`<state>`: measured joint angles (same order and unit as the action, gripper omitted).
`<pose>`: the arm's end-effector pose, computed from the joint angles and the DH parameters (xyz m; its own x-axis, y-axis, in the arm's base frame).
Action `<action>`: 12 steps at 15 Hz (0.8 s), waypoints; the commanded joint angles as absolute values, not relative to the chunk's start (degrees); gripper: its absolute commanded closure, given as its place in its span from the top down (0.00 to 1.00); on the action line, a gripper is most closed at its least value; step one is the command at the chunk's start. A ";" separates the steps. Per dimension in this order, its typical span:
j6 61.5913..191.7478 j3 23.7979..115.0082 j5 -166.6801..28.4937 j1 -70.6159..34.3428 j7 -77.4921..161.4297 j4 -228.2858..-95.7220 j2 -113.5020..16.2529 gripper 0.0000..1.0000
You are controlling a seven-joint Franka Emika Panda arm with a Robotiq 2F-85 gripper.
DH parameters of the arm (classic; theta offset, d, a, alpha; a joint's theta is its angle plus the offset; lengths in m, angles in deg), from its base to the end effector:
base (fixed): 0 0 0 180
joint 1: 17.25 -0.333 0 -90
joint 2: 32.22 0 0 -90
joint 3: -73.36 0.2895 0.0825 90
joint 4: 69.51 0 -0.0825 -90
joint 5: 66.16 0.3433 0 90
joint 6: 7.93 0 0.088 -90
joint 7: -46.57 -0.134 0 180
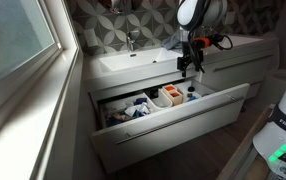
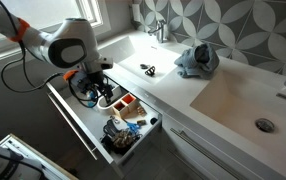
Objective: Take a box out of the drawer and place it to the left of the sink
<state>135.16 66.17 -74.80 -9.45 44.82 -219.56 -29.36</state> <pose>0.3877 -0.1047 0.2424 0.9828 -0.1695 -0.0737 -0.1638 -0.9835 0.0775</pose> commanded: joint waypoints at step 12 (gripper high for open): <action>144.85 65.81 -68.45 -9.11 46.65 -218.39 -39.24 1.00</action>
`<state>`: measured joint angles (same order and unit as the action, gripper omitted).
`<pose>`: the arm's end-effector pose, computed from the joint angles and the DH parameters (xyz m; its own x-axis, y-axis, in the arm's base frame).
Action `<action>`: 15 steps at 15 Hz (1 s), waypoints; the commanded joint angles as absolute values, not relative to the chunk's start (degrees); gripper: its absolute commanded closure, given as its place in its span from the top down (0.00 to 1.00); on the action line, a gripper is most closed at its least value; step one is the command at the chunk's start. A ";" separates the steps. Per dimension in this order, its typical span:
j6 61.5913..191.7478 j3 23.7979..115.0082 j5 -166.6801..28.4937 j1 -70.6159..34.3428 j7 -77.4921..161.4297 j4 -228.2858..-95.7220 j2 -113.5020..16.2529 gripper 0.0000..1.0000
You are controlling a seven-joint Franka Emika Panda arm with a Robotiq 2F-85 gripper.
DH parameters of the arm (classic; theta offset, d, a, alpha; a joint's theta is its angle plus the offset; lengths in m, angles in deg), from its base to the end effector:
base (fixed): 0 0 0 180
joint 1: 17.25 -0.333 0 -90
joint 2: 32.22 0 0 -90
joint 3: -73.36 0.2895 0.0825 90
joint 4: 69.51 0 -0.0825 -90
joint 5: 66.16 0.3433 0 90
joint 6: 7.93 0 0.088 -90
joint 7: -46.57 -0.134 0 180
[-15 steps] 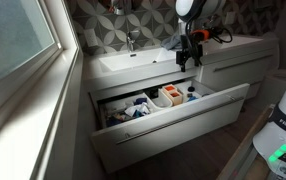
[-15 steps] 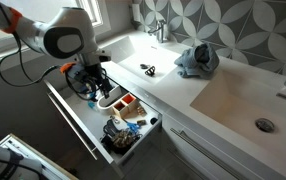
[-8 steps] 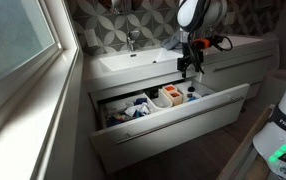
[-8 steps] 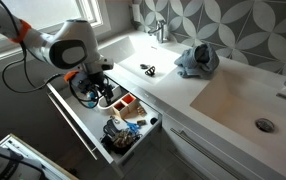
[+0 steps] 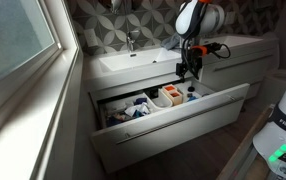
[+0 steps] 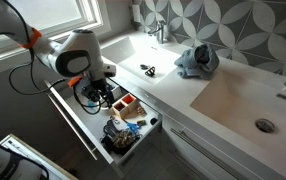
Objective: Take a box out of the drawer and place it to the left of the sink
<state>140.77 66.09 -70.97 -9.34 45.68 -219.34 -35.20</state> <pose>0.3917 -0.1065 0.2104 0.9757 -0.2068 -0.0724 -0.2039 -0.9779 0.0460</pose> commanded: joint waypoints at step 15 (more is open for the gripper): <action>163.21 67.68 -63.02 -5.52 48.31 -212.85 -55.17 0.83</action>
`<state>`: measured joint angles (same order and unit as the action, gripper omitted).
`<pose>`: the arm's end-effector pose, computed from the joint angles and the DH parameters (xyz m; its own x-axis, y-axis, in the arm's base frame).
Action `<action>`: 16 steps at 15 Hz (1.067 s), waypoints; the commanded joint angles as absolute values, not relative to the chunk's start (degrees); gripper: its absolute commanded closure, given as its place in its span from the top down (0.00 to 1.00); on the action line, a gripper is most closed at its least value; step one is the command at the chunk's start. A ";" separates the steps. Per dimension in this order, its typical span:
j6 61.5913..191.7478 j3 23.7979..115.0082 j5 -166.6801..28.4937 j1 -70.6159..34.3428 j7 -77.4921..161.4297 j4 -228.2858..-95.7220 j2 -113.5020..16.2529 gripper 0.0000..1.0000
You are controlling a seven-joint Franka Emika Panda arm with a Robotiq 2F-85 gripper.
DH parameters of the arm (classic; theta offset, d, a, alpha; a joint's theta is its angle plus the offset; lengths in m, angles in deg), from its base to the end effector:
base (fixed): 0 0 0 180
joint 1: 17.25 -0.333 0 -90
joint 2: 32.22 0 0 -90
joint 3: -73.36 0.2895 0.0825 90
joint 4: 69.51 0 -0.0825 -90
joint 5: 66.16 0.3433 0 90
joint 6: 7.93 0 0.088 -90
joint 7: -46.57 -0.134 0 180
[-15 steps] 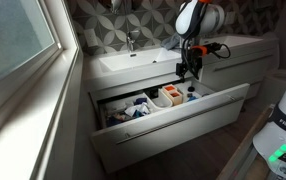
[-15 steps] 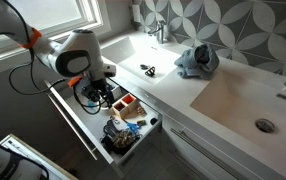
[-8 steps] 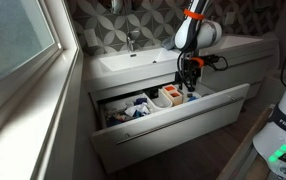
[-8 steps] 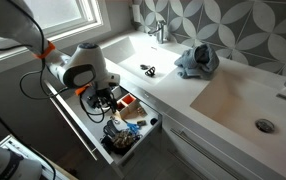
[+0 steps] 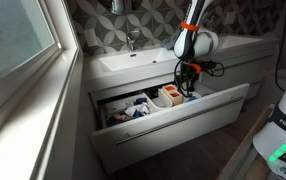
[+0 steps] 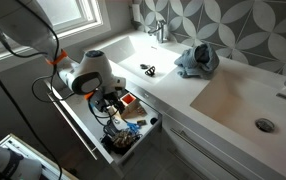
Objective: Take a box out of the drawer and place it to the left of the sink
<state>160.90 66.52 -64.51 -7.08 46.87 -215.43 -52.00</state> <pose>0.4150 -0.1338 0.1374 0.9506 -0.3052 0.0577 -0.3073 -0.9510 0.0334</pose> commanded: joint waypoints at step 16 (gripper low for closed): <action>165.69 70.29 -61.68 -3.73 46.22 -206.25 -63.25 0.37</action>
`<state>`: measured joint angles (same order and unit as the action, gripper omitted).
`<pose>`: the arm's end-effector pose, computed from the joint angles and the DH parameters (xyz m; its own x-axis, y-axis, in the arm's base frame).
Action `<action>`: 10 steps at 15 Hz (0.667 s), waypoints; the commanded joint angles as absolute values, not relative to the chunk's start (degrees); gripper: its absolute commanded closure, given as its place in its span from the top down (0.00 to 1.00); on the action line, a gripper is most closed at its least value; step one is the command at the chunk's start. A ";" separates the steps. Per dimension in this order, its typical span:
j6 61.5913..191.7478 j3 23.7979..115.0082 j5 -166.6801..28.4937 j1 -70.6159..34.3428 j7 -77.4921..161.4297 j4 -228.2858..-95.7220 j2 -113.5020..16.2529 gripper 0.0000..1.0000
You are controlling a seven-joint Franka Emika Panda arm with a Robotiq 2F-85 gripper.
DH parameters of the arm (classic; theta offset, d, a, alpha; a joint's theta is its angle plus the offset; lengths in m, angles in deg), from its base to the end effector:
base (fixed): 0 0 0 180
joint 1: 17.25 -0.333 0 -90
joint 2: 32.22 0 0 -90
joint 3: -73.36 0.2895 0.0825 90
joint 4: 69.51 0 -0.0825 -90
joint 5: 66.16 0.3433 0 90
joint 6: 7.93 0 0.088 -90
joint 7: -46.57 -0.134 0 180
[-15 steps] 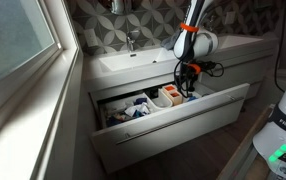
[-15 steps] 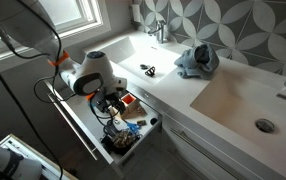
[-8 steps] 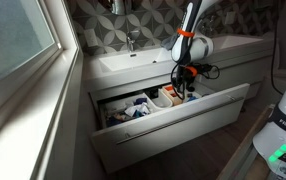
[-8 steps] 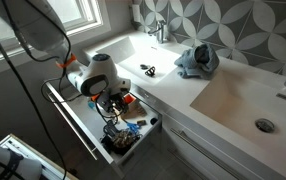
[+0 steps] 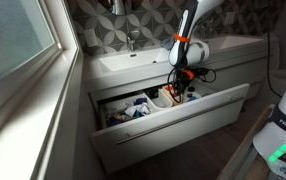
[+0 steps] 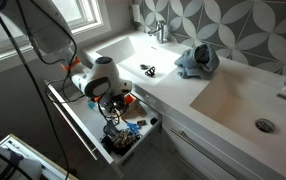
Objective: Take a box out of the drawer and place it to the left of the sink
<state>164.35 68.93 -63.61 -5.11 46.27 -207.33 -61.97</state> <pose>0.4472 -0.1406 0.1005 0.9441 -0.3185 0.0850 -0.3218 -0.9464 0.0282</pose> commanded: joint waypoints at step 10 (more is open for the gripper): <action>168.62 72.57 -60.10 -1.48 46.28 -205.03 -65.08 0.16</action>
